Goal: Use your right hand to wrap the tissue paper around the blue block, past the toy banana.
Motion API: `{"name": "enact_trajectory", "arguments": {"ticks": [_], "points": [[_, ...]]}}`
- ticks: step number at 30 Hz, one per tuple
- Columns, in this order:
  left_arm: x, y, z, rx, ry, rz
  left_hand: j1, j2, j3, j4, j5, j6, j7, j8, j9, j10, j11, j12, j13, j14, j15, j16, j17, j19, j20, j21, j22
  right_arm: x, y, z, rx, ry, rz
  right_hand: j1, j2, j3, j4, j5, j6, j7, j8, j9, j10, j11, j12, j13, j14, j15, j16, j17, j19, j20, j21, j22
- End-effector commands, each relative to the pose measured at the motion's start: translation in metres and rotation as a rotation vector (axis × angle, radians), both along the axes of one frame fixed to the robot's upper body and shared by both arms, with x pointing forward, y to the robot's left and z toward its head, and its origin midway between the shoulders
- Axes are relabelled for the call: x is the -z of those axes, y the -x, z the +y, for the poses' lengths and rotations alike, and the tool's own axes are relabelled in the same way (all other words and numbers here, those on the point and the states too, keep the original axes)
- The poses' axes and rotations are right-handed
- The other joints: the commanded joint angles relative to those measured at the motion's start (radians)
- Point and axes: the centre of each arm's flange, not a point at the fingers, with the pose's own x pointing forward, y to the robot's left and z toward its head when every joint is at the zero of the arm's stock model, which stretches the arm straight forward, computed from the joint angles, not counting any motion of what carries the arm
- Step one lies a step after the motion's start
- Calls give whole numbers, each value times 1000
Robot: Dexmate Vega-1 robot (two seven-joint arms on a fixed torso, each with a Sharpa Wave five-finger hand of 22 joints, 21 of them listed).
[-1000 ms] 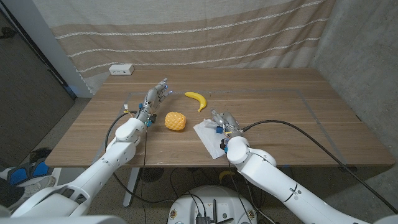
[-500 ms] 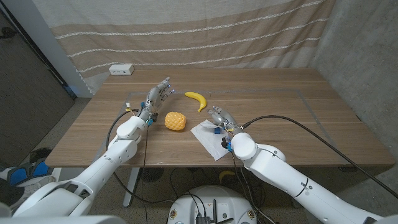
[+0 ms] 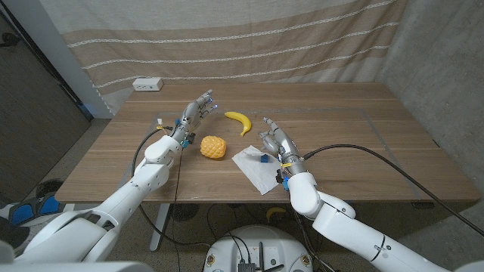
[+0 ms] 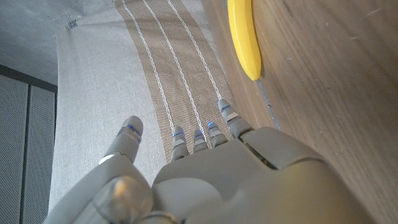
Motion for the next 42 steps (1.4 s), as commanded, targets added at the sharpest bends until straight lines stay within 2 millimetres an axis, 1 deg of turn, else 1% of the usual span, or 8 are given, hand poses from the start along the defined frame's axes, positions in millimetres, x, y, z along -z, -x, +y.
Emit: {"name": "enact_trajectory", "arguments": {"ticks": [1,2,3,5,15,23,31,42], "points": [[-10,0,-7,20,-32,-25,10,7,-3,-4,-1,5,-2,0,3,2,1,-2,3,-4,-2,-1,3,10,-3,1,3,9,19,-7,118,60,-101,-65,-6,1,17,8,258,44,63,8,241,46,51,3,42,-53,6,-6,-131,126,-53,-9],[-10,1,-7,20,-31,-27,10,7,-3,-4,-1,5,-1,0,3,2,1,-2,3,-4,-3,-1,3,10,-3,1,3,9,19,-6,153,82,-95,-83,-11,-23,8,4,318,44,70,9,287,58,55,7,18,-22,11,6,-271,170,-115,-8],[-9,1,-7,20,-34,-27,10,7,-3,-4,-1,5,-1,0,3,2,0,-2,3,-3,-3,-1,3,10,-2,1,3,10,19,-4,188,101,-98,-92,-13,-39,3,2,354,41,75,9,303,62,57,10,3,-21,13,13,-320,173,-134,-4],[-9,2,-7,19,-31,-27,10,7,-3,-4,-1,5,-2,0,3,2,1,-2,3,-3,-2,-1,3,10,-2,1,3,11,20,-4,213,113,-95,-107,-16,-64,-4,-1,400,46,81,10,342,63,69,20,15,-29,33,29,-341,167,-140,2],[-6,7,-4,10,-27,-32,12,6,-3,-4,-2,5,-3,0,3,3,2,-1,3,-2,-3,-1,3,11,-2,0,3,15,19,-9,242,130,-63,-149,-10,-114,-14,0,534,69,106,15,471,74,119,62,135,-8,122,83,-250,135,-78,16],[-7,9,-3,6,-27,-34,13,6,-4,-4,-2,5,-4,0,3,3,1,-1,3,0,-2,0,3,11,-2,0,3,20,16,-10,262,155,0,-172,-6,-118,-7,2,581,72,116,16,514,80,134,74,173,-8,124,70,-244,131,-65,15],[-9,8,-2,6,-39,-38,14,5,-4,-4,-2,5,-4,0,3,2,0,-2,3,1,-3,0,3,12,-1,1,3,19,12,-7,210,235,94,-214,-1,-116,10,-2,624,75,116,16,576,78,150,92,271,0,133,37,-126,106,-1,13],[-11,6,0,6,-36,-37,15,5,-5,-4,-2,5,-3,0,3,2,0,-2,3,1,-3,-1,3,13,-1,0,3,10,10,1,55,362,84,-221,6,-103,13,-2,652,78,122,18,623,61,165,107,322,-20,157,51,-93,83,26,15]]}}
